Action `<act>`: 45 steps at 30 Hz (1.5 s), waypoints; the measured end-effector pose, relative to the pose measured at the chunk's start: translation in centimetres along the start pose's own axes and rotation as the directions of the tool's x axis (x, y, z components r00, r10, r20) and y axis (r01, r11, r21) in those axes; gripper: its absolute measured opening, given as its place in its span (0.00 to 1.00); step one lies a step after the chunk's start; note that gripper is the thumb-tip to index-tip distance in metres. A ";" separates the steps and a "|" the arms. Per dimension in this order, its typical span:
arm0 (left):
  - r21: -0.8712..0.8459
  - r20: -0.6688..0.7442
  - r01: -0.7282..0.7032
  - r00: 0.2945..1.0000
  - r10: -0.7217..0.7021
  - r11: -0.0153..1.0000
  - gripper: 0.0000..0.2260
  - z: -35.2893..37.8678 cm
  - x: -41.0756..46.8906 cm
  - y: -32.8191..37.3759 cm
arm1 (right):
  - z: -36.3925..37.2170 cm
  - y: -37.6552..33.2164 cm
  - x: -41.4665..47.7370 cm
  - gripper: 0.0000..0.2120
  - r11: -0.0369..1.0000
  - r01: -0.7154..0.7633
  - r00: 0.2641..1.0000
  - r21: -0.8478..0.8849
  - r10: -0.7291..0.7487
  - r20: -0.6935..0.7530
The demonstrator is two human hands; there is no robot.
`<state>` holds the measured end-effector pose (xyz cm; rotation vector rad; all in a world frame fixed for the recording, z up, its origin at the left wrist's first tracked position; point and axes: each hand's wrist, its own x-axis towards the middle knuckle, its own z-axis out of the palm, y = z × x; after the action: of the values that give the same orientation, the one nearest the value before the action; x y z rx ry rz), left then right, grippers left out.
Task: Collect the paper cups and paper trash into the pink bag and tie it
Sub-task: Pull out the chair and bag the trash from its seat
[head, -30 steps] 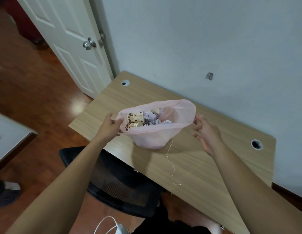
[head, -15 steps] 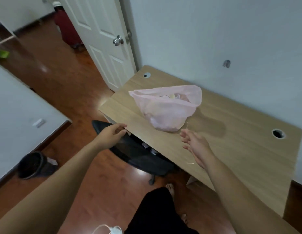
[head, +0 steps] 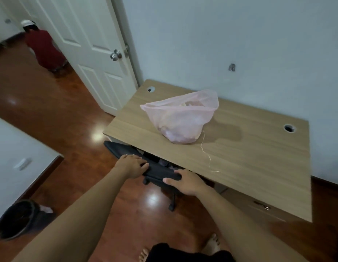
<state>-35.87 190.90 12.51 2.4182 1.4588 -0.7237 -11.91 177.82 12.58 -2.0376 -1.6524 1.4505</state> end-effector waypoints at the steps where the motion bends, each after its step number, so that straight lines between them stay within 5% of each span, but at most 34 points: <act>1: 0.011 -0.003 0.003 1.000 -0.003 1.000 0.25 -0.1 0.3 -0.6 | 0.4 -0.6 -0.2 0.43 0.999 -0.025 1.000 -0.024 0.024 -0.019; 6: 0.055 -0.070 0.041 0.997 -0.037 0.998 0.32 1.4 1.5 -3.6 | 2.7 -3.3 -0.6 0.46 0.985 -0.125 0.992 -0.122 0.120 -0.042; 13: 0.045 -0.171 0.020 0.985 -0.012 0.999 0.29 3.5 -0.2 -6.1 | 7.2 -5.3 -0.6 0.59 0.966 -0.236 0.971 -0.108 0.229 -0.074; 22: -0.048 -0.255 0.074 0.963 -0.084 0.996 0.30 7.7 -6.2 -8.9 | 12.0 -6.9 -3.2 0.53 0.976 -0.162 0.987 -0.143 0.161 -0.015; 28: -0.188 -0.289 0.231 0.916 -0.279 0.955 0.28 11.7 -12.7 -9.0 | 16.0 -7.0 -4.4 0.61 0.981 -0.058 0.991 -0.186 0.078 0.107; 30: -0.298 -0.311 0.328 0.854 -0.416 0.896 0.25 13.3 -14.9 -8.7 | 17.7 -6.8 -4.8 0.60 0.978 -0.009 0.989 -0.209 0.039 0.139; 34: -0.580 -0.274 0.472 0.655 -0.705 0.664 0.37 16.3 -19.3 -7.1 | 20.7 -6.6 -5.7 0.61 0.978 0.068 0.976 -0.198 -0.025 0.215; 37: -0.722 -0.173 0.435 0.640 -0.749 0.538 0.40 18.2 -21.6 -5.7 | 22.9 -6.4 -6.4 0.61 0.972 0.126 0.961 -0.198 -0.070 0.267; 45: -0.809 -0.151 0.391 0.584 -0.798 0.439 0.39 22.5 -26.3 -5.4 | 27.3 -6.1 -8.6 0.55 0.948 0.247 0.911 -0.201 -0.156 0.382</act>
<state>-57.29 163.66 7.29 1.4217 2.3419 0.4781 -35.48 161.32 7.01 -1.7063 -2.2161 1.6954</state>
